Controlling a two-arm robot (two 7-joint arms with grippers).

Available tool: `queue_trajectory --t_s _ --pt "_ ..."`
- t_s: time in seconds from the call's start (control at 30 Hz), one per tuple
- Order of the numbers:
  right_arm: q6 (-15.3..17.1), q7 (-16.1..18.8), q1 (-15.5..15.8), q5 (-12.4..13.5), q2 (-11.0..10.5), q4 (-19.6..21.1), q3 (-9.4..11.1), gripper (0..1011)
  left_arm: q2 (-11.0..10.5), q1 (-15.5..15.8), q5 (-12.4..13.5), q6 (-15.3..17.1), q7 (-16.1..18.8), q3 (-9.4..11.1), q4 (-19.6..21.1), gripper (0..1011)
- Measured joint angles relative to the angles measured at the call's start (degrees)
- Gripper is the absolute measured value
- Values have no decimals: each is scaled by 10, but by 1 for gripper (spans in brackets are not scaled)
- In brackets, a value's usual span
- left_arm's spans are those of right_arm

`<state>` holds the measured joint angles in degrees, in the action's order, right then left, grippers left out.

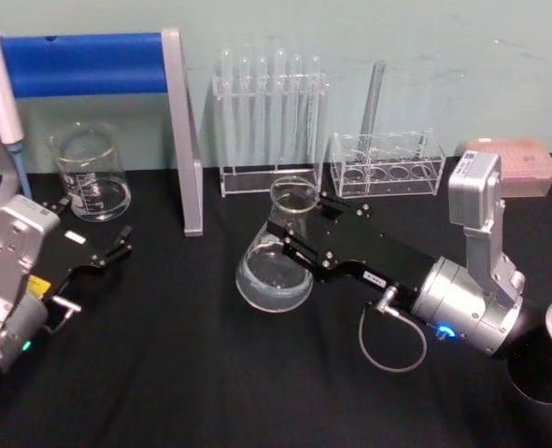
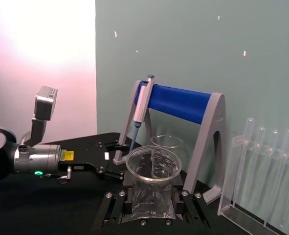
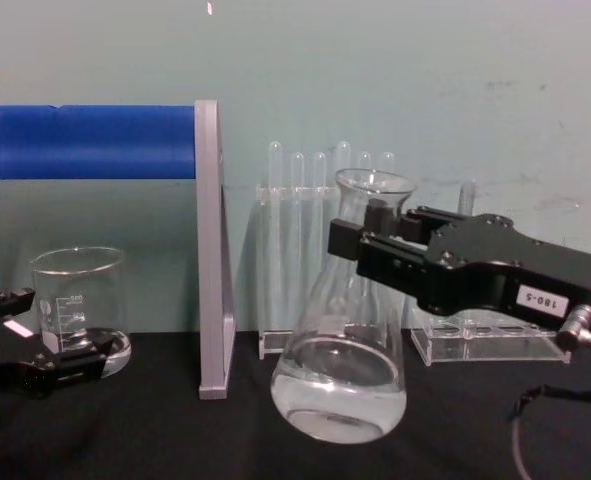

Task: Grasp the erlenmeyer flask with one hand, shake it three times, then place it back.

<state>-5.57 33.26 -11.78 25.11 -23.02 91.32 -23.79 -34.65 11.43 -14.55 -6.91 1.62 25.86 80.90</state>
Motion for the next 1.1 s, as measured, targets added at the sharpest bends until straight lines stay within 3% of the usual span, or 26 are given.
queue_trajectory --t_s 0.27,0.43,0.67,0.93,1.1 --pt "-4 -22 -1 3 -6 -1 3 449 0 0 0 0 0 0 0 1001" --pt "-7 -59 6 2 -9 -2 25 449 0 0 0 0 0 0 0 1001" --pt "-7 -128 28 -11 -13 -1 85 449 0 0 0 0 0 0 0 1001" --pt "-1 -179 61 -26 -16 16 140 449 0 0 0 0 0 0 0 1001" --pt "2 -188 73 -33 -14 22 157 449 0 0 0 0 0 0 0 1001"
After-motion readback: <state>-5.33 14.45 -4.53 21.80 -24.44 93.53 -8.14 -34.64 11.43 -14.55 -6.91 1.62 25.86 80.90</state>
